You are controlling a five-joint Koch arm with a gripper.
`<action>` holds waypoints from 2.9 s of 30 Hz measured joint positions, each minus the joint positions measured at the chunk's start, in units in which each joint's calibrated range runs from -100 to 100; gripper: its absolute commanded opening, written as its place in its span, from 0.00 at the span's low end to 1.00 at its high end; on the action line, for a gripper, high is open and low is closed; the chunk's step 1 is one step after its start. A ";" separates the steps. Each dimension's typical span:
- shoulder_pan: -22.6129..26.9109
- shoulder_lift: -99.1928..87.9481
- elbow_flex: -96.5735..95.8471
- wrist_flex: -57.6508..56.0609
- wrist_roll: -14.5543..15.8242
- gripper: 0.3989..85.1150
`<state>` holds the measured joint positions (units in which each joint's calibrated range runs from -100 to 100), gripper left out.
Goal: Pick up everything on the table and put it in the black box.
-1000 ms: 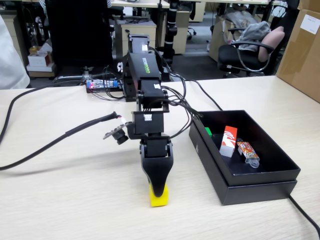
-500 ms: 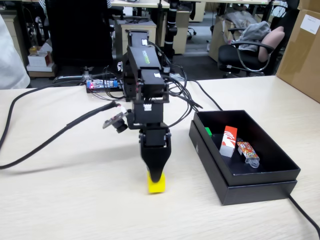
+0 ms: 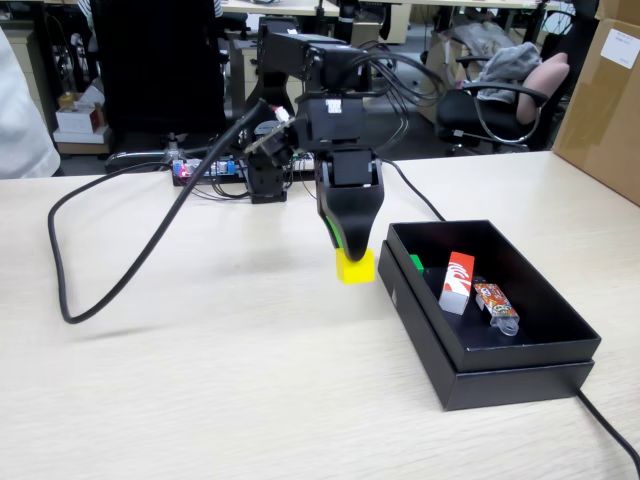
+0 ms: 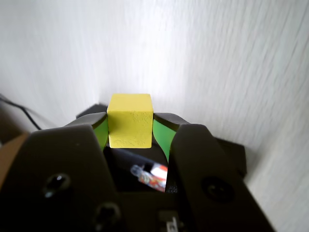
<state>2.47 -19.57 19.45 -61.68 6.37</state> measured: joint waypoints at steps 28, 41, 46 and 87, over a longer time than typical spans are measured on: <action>12.31 5.45 -7.40 5.10 4.98 0.46; 7.86 -25.97 -12.24 5.10 4.54 0.49; 2.00 -37.11 -28.77 9.54 0.63 0.49; -0.78 -63.20 -106.12 65.62 -2.25 0.56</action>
<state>1.68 -82.77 -86.67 3.95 4.13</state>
